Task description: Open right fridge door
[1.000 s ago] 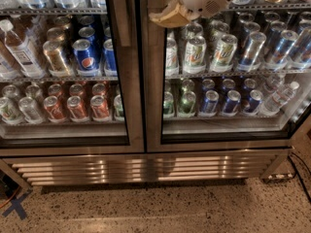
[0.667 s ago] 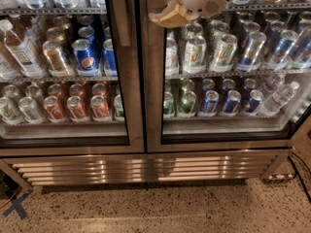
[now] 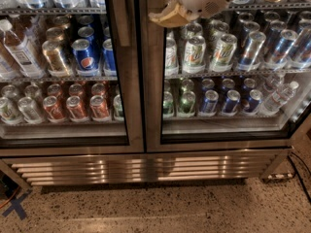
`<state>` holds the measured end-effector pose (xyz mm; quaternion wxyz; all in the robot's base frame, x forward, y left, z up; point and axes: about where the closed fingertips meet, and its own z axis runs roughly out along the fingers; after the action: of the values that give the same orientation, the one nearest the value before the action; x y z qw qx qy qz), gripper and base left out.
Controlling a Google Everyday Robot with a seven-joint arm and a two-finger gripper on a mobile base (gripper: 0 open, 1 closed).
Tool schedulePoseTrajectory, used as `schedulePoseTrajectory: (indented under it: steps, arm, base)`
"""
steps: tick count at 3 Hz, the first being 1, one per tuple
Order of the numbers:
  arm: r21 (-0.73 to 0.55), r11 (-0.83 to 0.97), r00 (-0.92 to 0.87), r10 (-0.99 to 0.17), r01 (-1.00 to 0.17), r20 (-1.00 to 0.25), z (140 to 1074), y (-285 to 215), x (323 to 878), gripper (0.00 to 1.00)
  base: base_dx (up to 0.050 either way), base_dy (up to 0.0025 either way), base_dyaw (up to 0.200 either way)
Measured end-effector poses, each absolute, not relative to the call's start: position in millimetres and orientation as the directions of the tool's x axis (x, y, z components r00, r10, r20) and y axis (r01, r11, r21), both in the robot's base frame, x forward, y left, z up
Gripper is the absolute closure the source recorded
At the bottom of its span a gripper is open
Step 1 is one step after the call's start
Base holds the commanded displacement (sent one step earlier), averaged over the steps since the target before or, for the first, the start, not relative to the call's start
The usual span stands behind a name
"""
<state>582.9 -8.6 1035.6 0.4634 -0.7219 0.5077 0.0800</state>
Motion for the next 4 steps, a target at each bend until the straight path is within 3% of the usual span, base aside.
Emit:
schedulePoseTrajectory:
  steps: [4]
  arm:
    - [-0.616,-0.058,0.501,-0.644,-0.785,-0.578,1043.5,-8.9,583.7,1.0]
  base:
    - [0.0,0.0,0.0]
